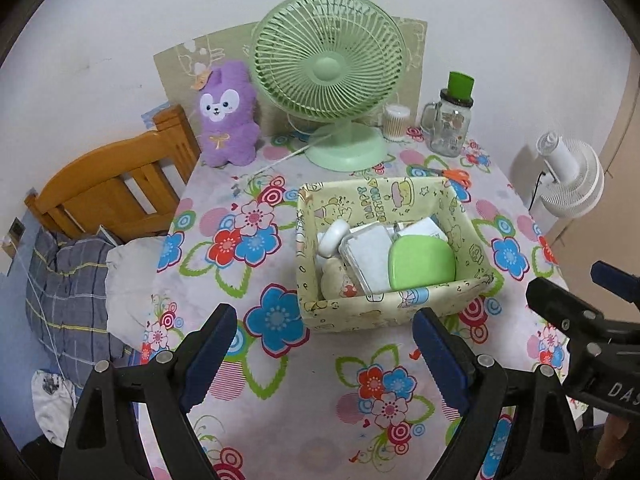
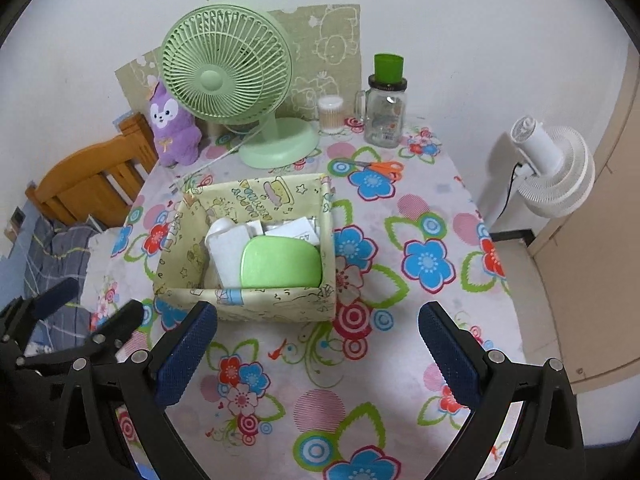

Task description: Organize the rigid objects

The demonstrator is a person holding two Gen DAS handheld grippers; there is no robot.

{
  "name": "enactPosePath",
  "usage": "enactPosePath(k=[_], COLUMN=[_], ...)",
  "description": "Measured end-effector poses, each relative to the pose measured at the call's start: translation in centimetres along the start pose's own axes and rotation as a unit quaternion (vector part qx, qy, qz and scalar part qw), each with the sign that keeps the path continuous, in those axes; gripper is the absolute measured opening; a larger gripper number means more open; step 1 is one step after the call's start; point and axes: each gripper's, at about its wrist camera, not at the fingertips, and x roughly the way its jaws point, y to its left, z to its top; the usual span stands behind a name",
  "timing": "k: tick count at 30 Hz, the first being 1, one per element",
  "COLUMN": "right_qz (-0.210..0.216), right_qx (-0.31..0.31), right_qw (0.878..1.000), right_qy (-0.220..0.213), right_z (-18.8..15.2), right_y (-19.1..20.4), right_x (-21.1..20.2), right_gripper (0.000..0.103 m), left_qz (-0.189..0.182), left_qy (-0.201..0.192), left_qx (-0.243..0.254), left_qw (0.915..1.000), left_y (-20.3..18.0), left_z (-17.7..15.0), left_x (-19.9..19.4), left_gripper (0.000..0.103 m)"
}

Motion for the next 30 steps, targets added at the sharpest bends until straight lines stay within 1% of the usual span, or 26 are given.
enactPosePath(k=[6,11,16,20,24,30], right_qz=[0.002,0.002,0.006,-0.002,-0.004,-0.031], right_qx=[-0.013,-0.028,-0.034,-0.046,-0.048,-0.062], right_qw=[1.0,0.999,0.999,0.997,0.997,0.995], right_qy=[-0.01,-0.029,-0.04,-0.055,-0.067,-0.076], right_z=[-0.2,-0.3,-0.2,-0.2,-0.2,-0.3], right_y=[0.8,1.3,1.6,2.1,2.1,2.5], right_x=[-1.2,-3.0,-5.2,-6.9,-8.5,-10.0], right_gripper=[0.101,0.101,0.102,0.102,0.102,0.102], left_qz=[-0.007,-0.002,-0.014,-0.009,-0.014,0.011], left_qy=[-0.007,-0.021,-0.017,-0.032,-0.043,-0.067], left_qx=[-0.005,-0.014,-0.033,-0.042,-0.044,-0.021], left_qw=[0.9999,0.9997,0.9992,0.9986,0.998,0.9975], left_y=[0.6,1.0,1.6,1.8,1.8,1.1], left_z=[-0.1,-0.3,-0.4,-0.4,-0.3,-0.5], left_x=[-1.4,-3.4,-5.6,-7.3,-8.7,-10.6], left_gripper=[0.091,0.091,0.091,0.091,0.091,0.092])
